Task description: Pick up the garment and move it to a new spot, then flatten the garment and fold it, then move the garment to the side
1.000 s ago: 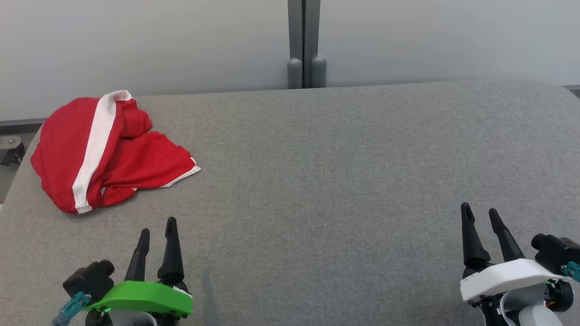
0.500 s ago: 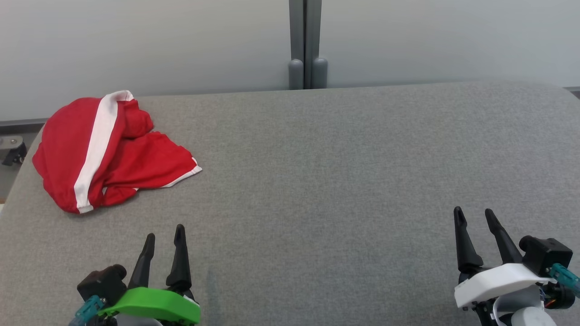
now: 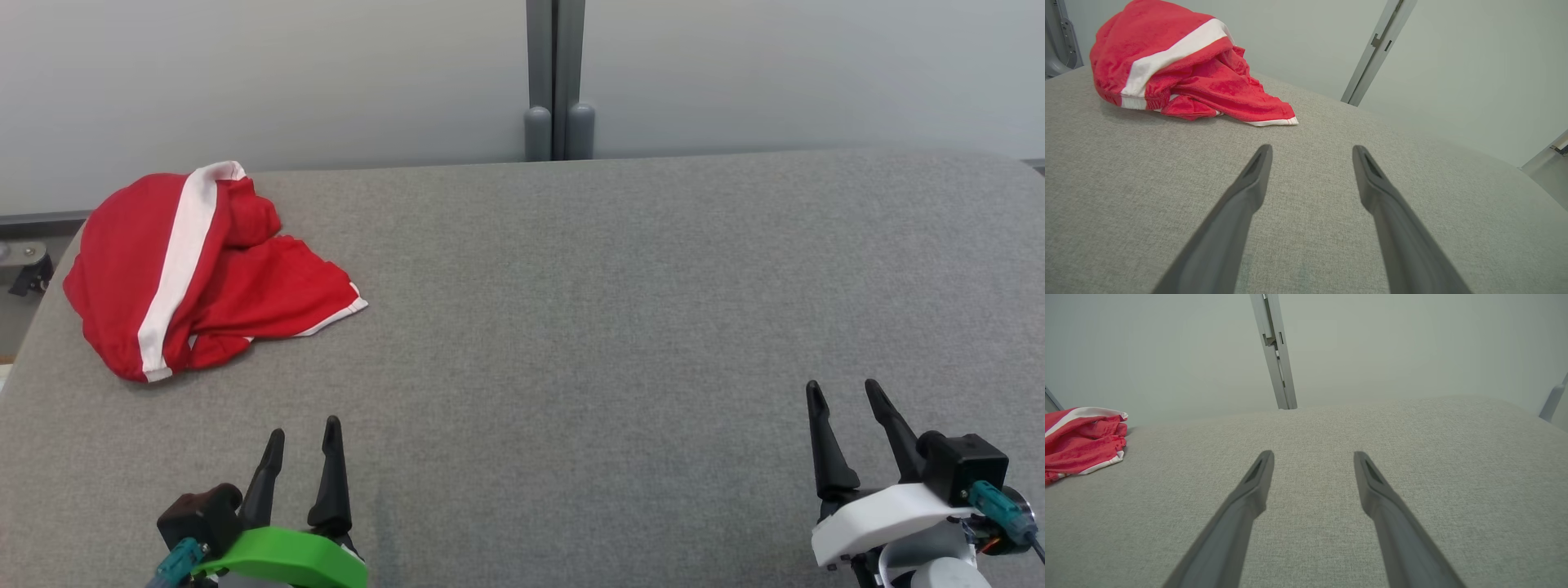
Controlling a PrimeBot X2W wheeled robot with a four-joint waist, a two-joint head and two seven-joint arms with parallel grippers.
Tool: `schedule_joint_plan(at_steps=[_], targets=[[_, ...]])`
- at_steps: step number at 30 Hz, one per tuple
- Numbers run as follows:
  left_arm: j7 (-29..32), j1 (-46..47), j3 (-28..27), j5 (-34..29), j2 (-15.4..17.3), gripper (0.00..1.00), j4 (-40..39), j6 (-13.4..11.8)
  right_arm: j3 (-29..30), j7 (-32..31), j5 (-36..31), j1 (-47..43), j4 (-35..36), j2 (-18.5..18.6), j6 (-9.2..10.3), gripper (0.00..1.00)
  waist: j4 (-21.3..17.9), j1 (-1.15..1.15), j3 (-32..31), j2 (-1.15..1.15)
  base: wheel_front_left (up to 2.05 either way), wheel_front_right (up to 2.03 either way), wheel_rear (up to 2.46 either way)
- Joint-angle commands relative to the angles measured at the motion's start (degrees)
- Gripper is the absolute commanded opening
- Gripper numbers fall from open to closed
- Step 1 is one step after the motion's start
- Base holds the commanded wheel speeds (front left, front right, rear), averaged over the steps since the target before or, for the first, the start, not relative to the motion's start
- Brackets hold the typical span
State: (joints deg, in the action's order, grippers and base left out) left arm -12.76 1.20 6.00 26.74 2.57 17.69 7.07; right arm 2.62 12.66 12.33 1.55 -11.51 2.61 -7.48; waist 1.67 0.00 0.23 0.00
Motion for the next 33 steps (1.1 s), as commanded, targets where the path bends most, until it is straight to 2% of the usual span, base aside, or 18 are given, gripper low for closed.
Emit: schedule_joint_plan(at_steps=[1,21,33], targets=[[-0.5,-0.1,0.1,-1.4,0.4,1.0,0.1,0.3,0.0,0.6,-1.1,-0.6,0.0,0.3,-0.02,1.0,0.0,0.0,0.0,0.0,0.0,0.0,0.0],[-2.6,-0.2,0.9,-7.6,0.5,1.0,1.7,0.5,-0.4,2.6,-8.6,-0.9,-0.2,0.4,-0.01,1.0,0.6,0.0,0.3,0.0,0.0,0.0,0.0],[-2.4,-0.4,0.6,-6.5,0.5,1.0,2.3,0.5,-0.2,2.6,-8.4,-1.1,-0.5,0.4,-0.01,1.0,0.9,0.0,0.3,0.0,0.0,0.0,0.0]])
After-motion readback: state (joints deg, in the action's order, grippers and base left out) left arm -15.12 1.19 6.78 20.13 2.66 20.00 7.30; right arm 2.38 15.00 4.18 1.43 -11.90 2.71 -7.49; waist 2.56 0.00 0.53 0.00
